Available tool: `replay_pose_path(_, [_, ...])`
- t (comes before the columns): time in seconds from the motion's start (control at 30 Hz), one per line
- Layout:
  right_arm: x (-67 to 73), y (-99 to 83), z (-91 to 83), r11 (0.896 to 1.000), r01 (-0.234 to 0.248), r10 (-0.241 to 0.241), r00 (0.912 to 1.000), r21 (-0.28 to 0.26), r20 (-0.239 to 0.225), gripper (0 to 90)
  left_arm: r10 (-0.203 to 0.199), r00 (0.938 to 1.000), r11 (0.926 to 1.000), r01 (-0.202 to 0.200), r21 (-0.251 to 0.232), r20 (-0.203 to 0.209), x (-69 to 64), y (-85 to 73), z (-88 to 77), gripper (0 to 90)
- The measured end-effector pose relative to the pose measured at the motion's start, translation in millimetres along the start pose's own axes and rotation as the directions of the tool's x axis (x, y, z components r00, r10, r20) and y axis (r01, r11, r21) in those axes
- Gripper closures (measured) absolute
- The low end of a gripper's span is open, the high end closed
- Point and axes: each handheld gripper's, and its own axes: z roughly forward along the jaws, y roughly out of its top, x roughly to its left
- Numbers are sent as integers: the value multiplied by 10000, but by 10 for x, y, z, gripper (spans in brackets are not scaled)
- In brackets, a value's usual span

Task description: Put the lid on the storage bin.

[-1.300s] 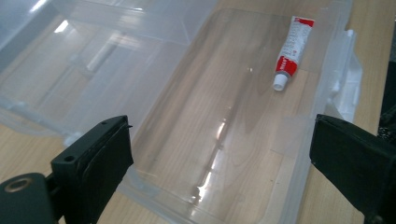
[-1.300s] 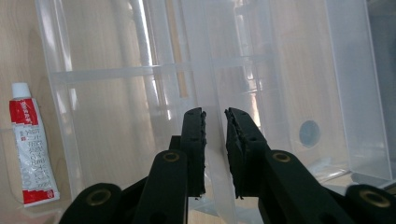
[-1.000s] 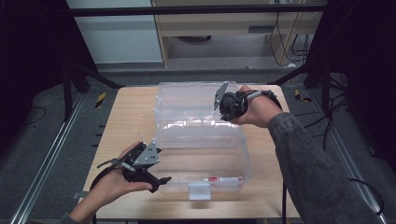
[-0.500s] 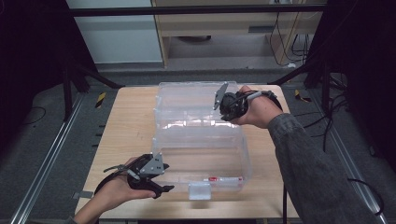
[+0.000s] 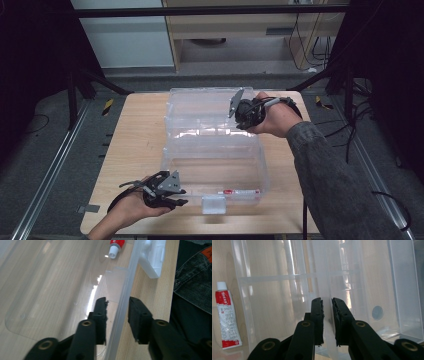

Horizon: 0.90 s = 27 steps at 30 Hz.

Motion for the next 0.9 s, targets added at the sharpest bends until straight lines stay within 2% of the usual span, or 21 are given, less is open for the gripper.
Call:
replay_pose_path(0.1, [-1, -1, -1, 10000, 5, -5, 10000, 5, -10, 796, -56, 10000, 10000, 55, -11, -41, 7, 6, -5, 776])
replay_pose_path(0.27, [-3, 0, 1, 10000, 7, -7, 10000, -2, -8, 798, -133, 9999, 9999, 133, -74, -75, 13, 4, -2, 784])
replay_pose_path(0.43, [-44, 0, 12, 10000, -57, 57, 10000, 0, 42, 799, -239, 9997, 9995, 238, -206, -49, 73, 4, 13, 783])
replay_pose_path(0.6, [-104, -8, 31, 9993, -332, 333, 9994, -186, 82, 801, -195, 9997, 9993, 190, -324, -138, 126, 12, 32, 785])
replay_pose_path(0.7, [-111, 11, 23, 9995, -227, 227, 9997, -223, -9, 815, -221, 9996, 9993, 215, -319, -184, 129, 20, 35, 784])
replay_pose_path(0.9, [-68, 90, -9, 9999, 4, -4, 10000, 106, 28, 842, -247, 9995, 9992, 241, -328, -172, 134, 22, 37, 786])
